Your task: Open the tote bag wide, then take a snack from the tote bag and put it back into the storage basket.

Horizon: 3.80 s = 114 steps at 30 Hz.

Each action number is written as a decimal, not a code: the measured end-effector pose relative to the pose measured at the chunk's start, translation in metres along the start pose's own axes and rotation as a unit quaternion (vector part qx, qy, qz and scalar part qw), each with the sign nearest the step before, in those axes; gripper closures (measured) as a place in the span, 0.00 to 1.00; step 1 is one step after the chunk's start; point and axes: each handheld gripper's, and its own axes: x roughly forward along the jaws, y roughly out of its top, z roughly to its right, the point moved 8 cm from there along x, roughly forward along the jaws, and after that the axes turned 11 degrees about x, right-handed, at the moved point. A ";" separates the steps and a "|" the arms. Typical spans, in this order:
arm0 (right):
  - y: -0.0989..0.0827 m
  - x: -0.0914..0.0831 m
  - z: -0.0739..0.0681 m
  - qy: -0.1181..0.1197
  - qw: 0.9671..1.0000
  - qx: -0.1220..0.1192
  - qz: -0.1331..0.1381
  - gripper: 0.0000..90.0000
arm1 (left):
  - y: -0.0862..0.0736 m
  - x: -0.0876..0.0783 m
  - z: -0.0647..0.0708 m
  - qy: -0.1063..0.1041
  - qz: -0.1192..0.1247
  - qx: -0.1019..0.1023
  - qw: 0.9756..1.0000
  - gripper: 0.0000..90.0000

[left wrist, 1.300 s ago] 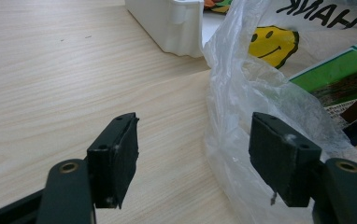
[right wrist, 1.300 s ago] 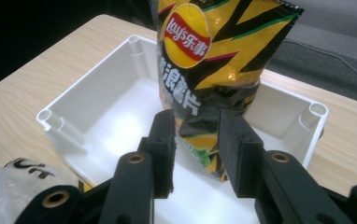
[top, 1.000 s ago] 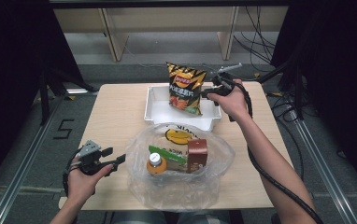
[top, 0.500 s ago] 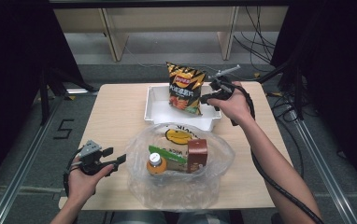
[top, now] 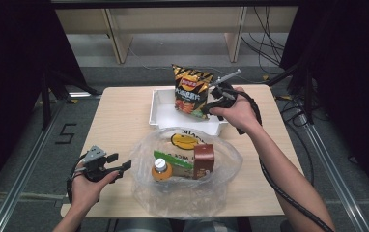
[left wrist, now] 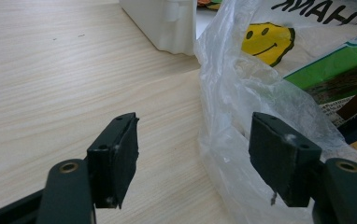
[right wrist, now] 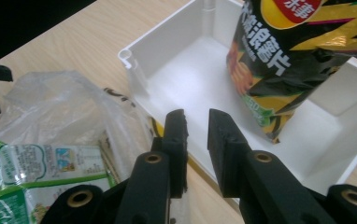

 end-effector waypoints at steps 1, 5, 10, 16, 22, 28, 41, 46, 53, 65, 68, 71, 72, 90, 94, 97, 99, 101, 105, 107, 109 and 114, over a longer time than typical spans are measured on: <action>0.001 0.001 -0.003 0.002 1.000 -0.004 0.008 0.86 | 0.000 0.000 0.000 0.000 0.000 0.000 1.000 0.36; -0.001 -0.002 -0.012 0.010 1.000 -0.008 -0.011 0.85 | 0.001 -0.001 0.000 0.000 0.003 -0.001 1.000 0.36; -0.001 -0.003 -0.023 0.010 1.000 -0.017 -0.023 0.84 | 0.000 -0.001 -0.001 0.001 0.000 0.000 1.000 0.36; -0.002 -0.003 -0.041 0.021 0.999 -0.031 -0.036 0.84 | 0.002 -0.002 0.000 0.000 0.004 -0.001 1.000 0.36; -0.006 -0.003 -0.057 0.030 0.997 -0.043 -0.059 0.84 | 0.001 -0.002 0.000 -0.001 0.004 -0.001 1.000 0.36; -0.007 0.000 -0.067 0.037 0.995 -0.064 -0.066 0.83 | 0.002 -0.002 0.000 0.000 0.006 -0.002 1.000 0.36; -0.017 0.003 -0.084 0.048 0.992 -0.073 -0.087 0.83 | 0.001 -0.001 0.001 -0.001 0.002 0.001 1.000 0.36; -0.021 0.005 -0.085 0.048 0.991 -0.077 -0.095 0.83 | 0.000 -0.001 0.001 -0.001 0.000 0.002 1.000 0.36; -0.027 0.008 -0.092 0.054 0.989 -0.083 -0.111 0.83 | 0.001 -0.001 0.000 -0.002 0.003 -0.001 1.000 0.36; -0.038 0.017 -0.103 0.072 0.983 -0.108 -0.131 0.82 | 0.000 -0.001 0.000 -0.002 0.002 -0.003 1.000 0.36; -0.038 0.018 -0.104 0.070 0.983 -0.104 -0.133 0.82 | 0.001 -0.001 0.001 -0.003 0.004 -0.005 1.000 0.36; -0.038 0.018 -0.105 0.071 0.982 -0.107 -0.137 0.82 | 0.002 0.000 0.001 -0.004 0.005 -0.001 1.000 0.36; -0.039 0.017 -0.106 0.073 0.982 -0.109 -0.136 0.82 | 0.001 0.000 0.001 -0.002 0.003 -0.001 1.000 0.36; -0.040 0.009 -0.112 0.076 0.980 -0.120 -0.136 0.80 | 0.000 0.000 0.001 -0.001 0.000 -0.005 1.000 0.36; -0.042 0.009 -0.113 0.076 0.980 -0.118 -0.139 0.80 | 0.000 0.000 0.002 -0.004 0.001 -0.001 1.000 0.36; -0.045 0.009 -0.114 0.075 0.980 -0.117 -0.141 0.80 | 0.000 -0.001 0.002 -0.004 0.002 -0.005 1.000 0.36; -0.046 0.009 -0.115 0.074 0.980 -0.117 -0.141 0.80 | 0.002 -0.001 0.002 -0.003 0.003 0.002 1.000 0.36; -0.047 0.008 -0.116 0.073 0.980 -0.117 -0.143 0.80 | 0.003 0.000 0.003 -0.006 0.004 -0.001 1.000 0.36; -0.049 0.007 -0.116 0.072 0.980 -0.118 -0.144 0.80 | 0.003 0.001 0.003 -0.006 0.003 -0.002 1.000 0.36; -0.051 0.007 -0.115 0.074 0.979 -0.119 -0.146 0.79 | 0.002 0.001 0.003 -0.007 0.002 0.002 1.000 0.36; -0.052 0.007 -0.115 0.074 0.979 -0.118 -0.148 0.79 | 0.003 0.002 0.003 -0.006 0.003 0.001 1.000 0.36; -0.054 0.009 -0.116 0.075 0.979 -0.118 -0.151 0.79 | 0.003 0.002 0.003 -0.007 0.003 0.002 1.000 0.36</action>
